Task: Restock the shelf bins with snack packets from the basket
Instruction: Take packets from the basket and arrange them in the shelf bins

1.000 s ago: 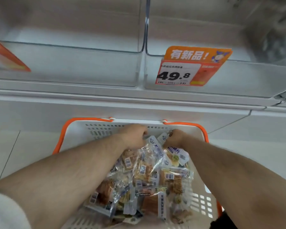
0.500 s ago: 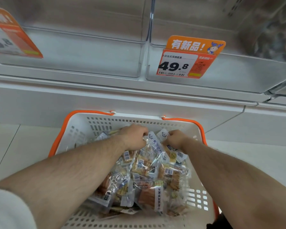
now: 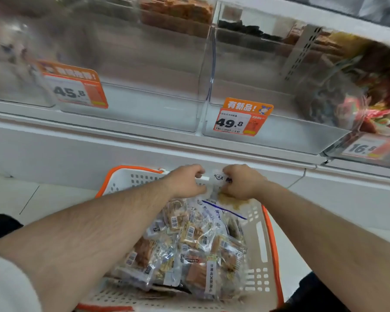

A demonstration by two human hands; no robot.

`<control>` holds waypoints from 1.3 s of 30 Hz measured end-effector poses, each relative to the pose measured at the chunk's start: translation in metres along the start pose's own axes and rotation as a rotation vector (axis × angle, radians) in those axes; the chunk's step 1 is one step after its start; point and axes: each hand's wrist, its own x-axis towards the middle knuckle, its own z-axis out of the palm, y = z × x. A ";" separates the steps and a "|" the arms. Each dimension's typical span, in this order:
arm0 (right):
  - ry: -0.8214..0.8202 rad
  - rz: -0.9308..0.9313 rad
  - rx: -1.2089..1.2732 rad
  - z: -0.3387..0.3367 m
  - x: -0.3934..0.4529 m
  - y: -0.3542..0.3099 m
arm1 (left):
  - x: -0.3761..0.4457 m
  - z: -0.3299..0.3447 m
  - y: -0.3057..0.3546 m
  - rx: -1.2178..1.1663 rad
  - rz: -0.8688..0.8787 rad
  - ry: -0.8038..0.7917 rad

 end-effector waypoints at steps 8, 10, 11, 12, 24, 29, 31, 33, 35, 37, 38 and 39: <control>0.089 -0.079 0.185 -0.049 -0.018 -0.049 | -0.015 -0.035 0.017 -0.392 0.064 0.081; 0.087 -0.063 0.226 -0.054 -0.021 -0.050 | -0.018 -0.040 0.017 -0.407 0.044 0.083; 0.084 -0.057 0.248 -0.057 -0.022 -0.048 | -0.020 -0.043 0.017 -0.411 0.034 0.083; 0.080 -0.050 0.277 -0.061 -0.023 -0.046 | -0.023 -0.047 0.017 -0.410 0.021 0.094; 0.111 0.093 1.004 -0.073 -0.027 -0.047 | -0.054 -0.103 0.036 -0.666 0.054 0.390; 0.159 0.040 1.154 -0.086 -0.018 -0.075 | -0.061 -0.130 0.032 -0.682 0.109 0.506; 0.188 0.023 1.232 -0.093 -0.014 -0.088 | -0.063 -0.146 0.032 -0.655 0.139 0.548; 0.194 0.014 1.297 -0.103 -0.012 -0.105 | -0.065 -0.164 0.031 -0.636 0.178 0.601; 0.176 0.002 1.331 -0.113 -0.008 -0.122 | -0.066 -0.182 0.029 -0.620 0.209 0.648; 0.131 -0.015 1.340 -0.126 -0.001 -0.138 | -0.068 -0.200 0.025 -0.578 0.210 0.728; 0.100 -0.026 1.339 -0.132 0.004 -0.145 | -0.068 -0.208 0.022 -0.544 0.202 0.788; 0.072 -0.025 1.343 -0.137 0.010 -0.152 | -0.067 -0.215 0.019 -0.505 0.192 0.853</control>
